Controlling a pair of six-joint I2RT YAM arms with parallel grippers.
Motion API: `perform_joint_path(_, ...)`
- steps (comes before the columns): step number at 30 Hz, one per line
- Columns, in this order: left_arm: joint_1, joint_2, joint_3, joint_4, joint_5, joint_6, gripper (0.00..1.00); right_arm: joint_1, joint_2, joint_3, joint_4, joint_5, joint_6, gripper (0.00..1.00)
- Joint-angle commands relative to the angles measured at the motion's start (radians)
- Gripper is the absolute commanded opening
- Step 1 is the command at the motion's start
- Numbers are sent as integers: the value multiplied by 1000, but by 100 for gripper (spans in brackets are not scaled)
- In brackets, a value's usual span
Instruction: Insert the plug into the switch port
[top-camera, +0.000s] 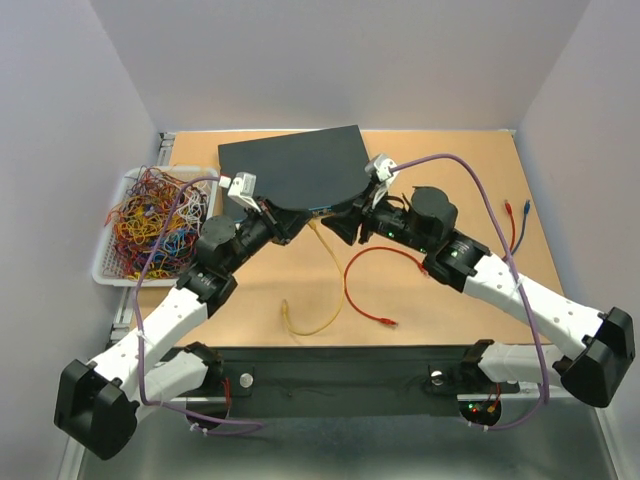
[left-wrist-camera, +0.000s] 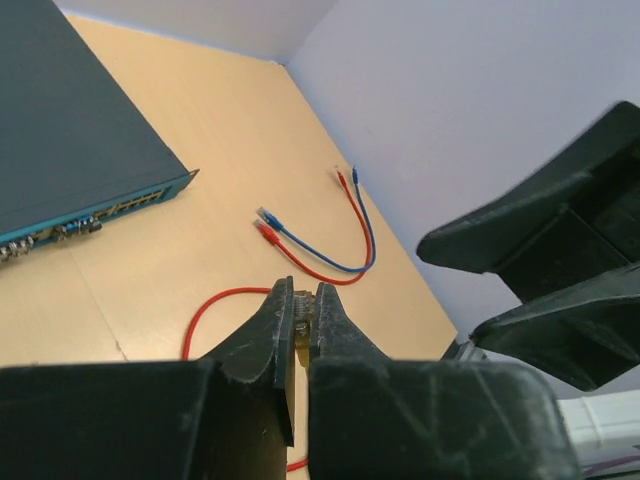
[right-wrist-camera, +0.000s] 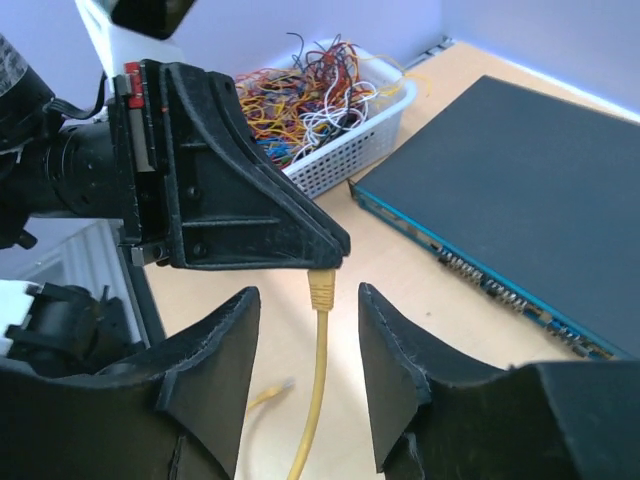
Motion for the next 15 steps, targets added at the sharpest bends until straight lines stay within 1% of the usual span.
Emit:
perform_joint_path(1, -15, 15, 74, 6, -28, -76, 0, 48, 24, 67, -73, 125, -130, 48)
perform_joint_path(2, -22, 18, 74, 6, -34, -81, 0, 56, 31, 78, -76, 135, -141, 44)
perform_joint_path(4, -24, 25, 77, 5, -44, -92, 0, 76, 57, 92, -92, 166, -152, 42)
perform_joint_path(11, -35, 34, 86, 5, -50, -107, 0, 109, 105, 116, -115, 220, -178, 40)
perform_joint_path(15, -38, 41, 89, 6, -50, -107, 0, 111, 125, 119, -113, 235, -178, 36)
